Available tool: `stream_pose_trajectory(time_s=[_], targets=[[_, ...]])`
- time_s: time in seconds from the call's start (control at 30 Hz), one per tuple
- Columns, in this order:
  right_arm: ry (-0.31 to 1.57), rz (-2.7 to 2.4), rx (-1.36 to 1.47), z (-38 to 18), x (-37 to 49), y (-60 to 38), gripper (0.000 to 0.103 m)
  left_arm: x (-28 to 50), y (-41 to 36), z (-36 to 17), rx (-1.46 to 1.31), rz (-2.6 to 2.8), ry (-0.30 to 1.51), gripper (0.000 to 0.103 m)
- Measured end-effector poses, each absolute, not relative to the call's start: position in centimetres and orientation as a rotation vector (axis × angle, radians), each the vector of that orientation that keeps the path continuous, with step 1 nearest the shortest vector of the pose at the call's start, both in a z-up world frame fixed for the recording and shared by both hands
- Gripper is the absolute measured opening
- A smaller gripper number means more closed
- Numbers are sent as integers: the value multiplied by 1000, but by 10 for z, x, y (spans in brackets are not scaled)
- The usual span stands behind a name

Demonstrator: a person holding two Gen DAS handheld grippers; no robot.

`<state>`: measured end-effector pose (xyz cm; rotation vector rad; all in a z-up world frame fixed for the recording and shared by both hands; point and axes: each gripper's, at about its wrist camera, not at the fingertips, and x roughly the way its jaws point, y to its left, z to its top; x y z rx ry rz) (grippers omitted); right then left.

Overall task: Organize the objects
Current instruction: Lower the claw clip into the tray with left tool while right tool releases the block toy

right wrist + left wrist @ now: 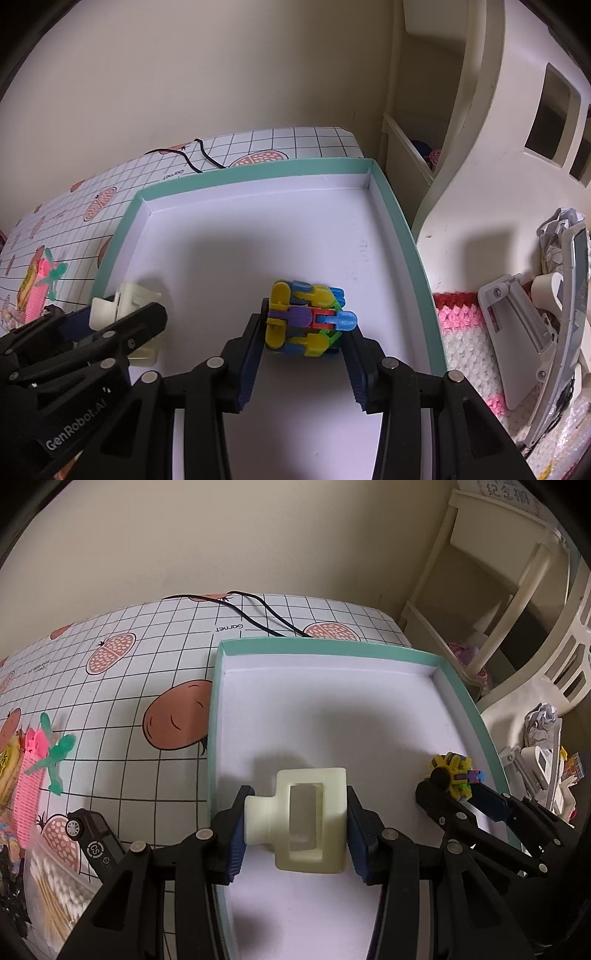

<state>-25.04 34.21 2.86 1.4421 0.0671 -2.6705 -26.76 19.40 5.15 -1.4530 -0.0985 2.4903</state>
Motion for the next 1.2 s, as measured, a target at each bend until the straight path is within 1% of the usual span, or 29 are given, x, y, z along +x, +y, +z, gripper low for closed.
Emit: stream_pose_trajectory(time_s=[0.47, 0.57, 0.77, 0.83, 0.9, 1.2], targets=[[50, -2657, 1444, 30, -250, 343, 45, -269, 193, 55, -1464, 2479, -125, 50], [36, -2657, 1436, 32, -249, 344, 47, -268, 191, 57, -1464, 2478, -141, 50], [17, -2655, 1406, 42, -248, 344, 47, -270, 188, 65, -1459, 2486, -161, 51], [6, -2655, 1400, 46, -248, 345, 47, -269, 186, 70, -1445, 2492, -172, 51], [-6, -2655, 1391, 51, -247, 345, 47, -269, 184, 75, -1430, 2506, -175, 57], [-32, -2663, 1364, 63, -245, 347, 47, -269, 173, 86, -1410, 2542, -207, 60]])
